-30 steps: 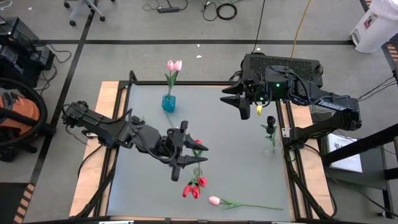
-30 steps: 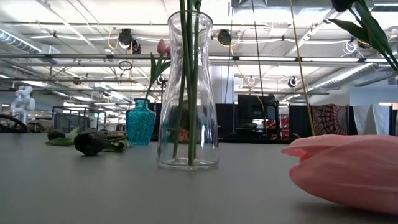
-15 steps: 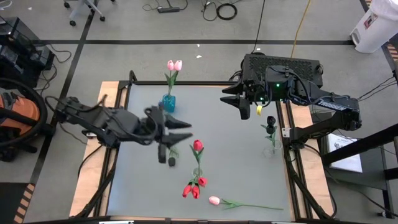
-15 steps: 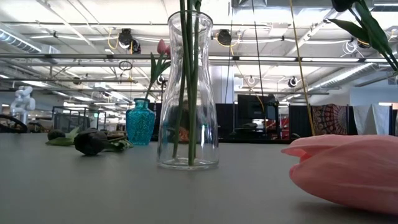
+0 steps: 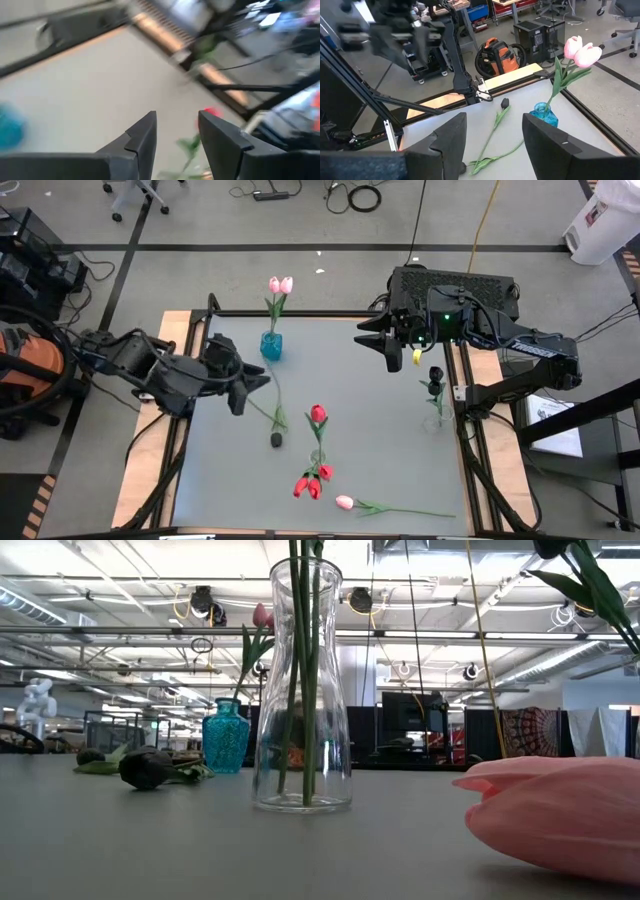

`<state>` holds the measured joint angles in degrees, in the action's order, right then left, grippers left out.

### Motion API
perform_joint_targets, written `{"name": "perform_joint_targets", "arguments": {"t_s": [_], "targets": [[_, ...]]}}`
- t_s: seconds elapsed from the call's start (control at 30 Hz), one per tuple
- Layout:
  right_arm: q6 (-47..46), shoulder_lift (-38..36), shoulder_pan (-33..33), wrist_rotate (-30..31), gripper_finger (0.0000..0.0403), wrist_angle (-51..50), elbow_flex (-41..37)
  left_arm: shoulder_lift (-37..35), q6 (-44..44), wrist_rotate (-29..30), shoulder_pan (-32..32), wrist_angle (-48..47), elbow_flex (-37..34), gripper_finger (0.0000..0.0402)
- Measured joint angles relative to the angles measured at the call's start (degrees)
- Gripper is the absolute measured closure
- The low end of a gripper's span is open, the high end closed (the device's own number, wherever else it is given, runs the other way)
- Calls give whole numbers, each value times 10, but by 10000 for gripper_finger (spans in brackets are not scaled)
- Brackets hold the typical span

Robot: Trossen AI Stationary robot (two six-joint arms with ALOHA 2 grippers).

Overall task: Sort flowers into vase by color
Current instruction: Put the black flower into the right transparent vase

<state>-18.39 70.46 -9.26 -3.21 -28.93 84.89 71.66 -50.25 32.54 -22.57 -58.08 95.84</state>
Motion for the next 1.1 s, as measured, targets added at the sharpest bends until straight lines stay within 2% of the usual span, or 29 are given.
{"name": "perform_joint_targets", "arguments": {"t_s": [0.23, 0.37, 0.43, 0.67, 0.77, 0.87, 1.0, 1.1], "targets": [[0, 0, 0, 0, 218, 0, 0, 8, -261, 20, 0, -219, 0, 252], [0, 0, 0, 0, 218, 0, 0, 17, -412, 18, 0, -307, -1, 252], [0, 0, 0, 0, 218, 0, 0, 22, -463, 18, 0, -313, -5, 252], [0, 0, 0, 0, 218, 0, 0, 46, -492, 5, -1, -242, -27, 252], [0, 0, 0, 0, 218, 0, 0, 66, -505, -37, -1, -268, -27, 252], [0, 0, 0, 0, 218, 0, 0, 96, -558, -76, -1, -317, -30, 252], [0, 0, 0, 0, 218, 0, 0, 105, -590, -117, 7, -315, -86, 252], [0, 0, 0, 0, 218, 0, 0, 110, -604, -185, 21, -320, -142, 252]]}}
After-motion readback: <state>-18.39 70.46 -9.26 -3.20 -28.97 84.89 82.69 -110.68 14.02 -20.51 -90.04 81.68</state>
